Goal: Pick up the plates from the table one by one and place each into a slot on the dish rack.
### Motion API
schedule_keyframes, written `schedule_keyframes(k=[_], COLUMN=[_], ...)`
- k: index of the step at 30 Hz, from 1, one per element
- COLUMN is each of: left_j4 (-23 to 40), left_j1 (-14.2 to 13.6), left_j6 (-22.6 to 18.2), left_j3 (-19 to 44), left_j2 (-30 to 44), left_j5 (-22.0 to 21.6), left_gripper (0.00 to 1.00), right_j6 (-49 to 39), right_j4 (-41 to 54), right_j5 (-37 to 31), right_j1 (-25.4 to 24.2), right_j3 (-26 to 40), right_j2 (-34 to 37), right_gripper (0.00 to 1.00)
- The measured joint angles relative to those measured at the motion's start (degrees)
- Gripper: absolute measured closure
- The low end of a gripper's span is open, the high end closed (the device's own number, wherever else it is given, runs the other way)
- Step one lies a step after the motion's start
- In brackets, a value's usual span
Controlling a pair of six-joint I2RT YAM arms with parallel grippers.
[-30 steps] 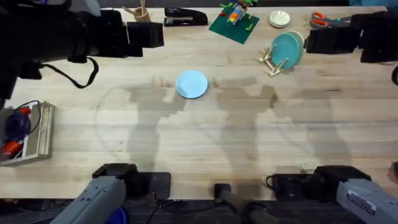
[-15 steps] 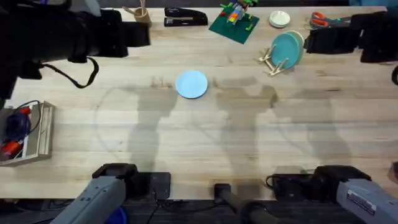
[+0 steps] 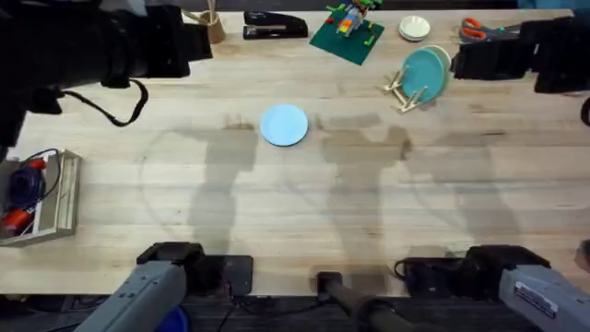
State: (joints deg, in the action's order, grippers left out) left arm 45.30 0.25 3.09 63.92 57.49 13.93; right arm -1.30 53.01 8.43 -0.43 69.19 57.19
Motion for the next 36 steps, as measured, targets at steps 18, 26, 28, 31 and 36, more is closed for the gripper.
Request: schedule_keyframes(k=[18,26,28,31,36], left_j4=[-7.9,-7.9,-7.9,-7.9,-7.8], left_j1=[0.0,0.0,0.0,0.0,0.0], left_j6=[0.9,0.9,0.9,0.9,0.9], left_j3=[0.0,0.0,0.0,0.0,0.0], left_j2=[16.4,21.4,22.0,22.4,22.4], left_j5=[20.0,21.5,21.6,21.9,22.2], left_gripper=[0.96,0.96,0.96,0.96,0.959], right_j6=[0.0,0.0,0.0,0.0,0.0], right_j4=[0.0,0.0,0.0,0.0,-0.1], right_j5=[0.0,0.0,0.0,0.0,0.0], right_j1=[0.0,0.0,0.0,0.0,0.0], right_j3=[0.0,0.0,0.0,0.0,0.0], right_j2=[0.0,0.0,0.0,0.0,0.0], right_gripper=[0.007,0.007,0.007,0.007,0.007])
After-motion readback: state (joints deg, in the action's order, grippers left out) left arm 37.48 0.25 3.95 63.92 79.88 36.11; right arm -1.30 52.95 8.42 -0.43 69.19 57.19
